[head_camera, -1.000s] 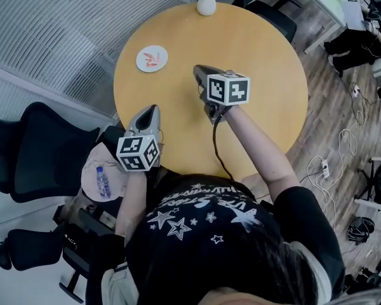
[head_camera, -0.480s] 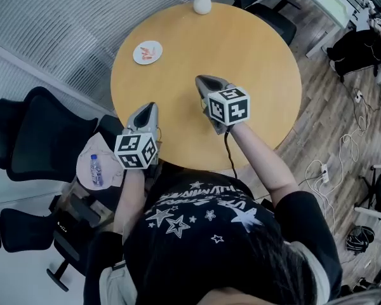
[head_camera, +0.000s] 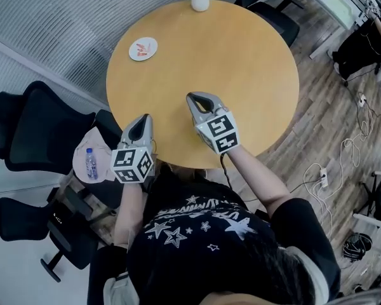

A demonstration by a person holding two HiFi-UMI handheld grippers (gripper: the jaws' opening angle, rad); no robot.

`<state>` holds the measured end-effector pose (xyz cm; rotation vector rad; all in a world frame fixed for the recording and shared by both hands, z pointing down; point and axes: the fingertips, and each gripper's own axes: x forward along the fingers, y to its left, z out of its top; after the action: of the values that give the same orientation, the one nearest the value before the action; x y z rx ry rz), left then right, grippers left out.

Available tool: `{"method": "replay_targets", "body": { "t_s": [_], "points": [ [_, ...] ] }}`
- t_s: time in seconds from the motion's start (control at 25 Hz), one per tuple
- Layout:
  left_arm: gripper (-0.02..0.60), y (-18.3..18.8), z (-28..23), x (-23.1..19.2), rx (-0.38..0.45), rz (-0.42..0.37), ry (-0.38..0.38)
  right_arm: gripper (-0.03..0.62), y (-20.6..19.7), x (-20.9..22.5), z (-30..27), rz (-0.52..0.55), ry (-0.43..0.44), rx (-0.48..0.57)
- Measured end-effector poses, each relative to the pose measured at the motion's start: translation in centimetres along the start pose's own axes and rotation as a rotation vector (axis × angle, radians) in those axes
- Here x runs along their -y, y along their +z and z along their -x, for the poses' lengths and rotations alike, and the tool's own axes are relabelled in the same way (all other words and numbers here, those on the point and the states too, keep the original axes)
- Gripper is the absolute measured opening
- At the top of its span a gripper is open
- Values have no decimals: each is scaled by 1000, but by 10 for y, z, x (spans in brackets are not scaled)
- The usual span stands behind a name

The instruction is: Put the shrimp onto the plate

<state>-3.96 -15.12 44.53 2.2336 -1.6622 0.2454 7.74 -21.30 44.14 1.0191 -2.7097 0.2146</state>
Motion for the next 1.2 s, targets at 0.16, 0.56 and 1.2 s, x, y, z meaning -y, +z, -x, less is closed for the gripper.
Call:
{"method": "replay_targets", "body": {
  "t_s": [0.16, 0.56, 1.2],
  "points": [
    [2, -5, -3, 7, -12, 5, -8, 0, -6, 4, 11, -33, -9, 6],
    [2, -11, 10, 14, -6, 28, -60, -2, -24, -9, 28, -68, -52, -11],
    [2, -23, 114, 2, 52, 24, -108, -2, -7, -118, 65, -2, -77, 18]
  ]
}}
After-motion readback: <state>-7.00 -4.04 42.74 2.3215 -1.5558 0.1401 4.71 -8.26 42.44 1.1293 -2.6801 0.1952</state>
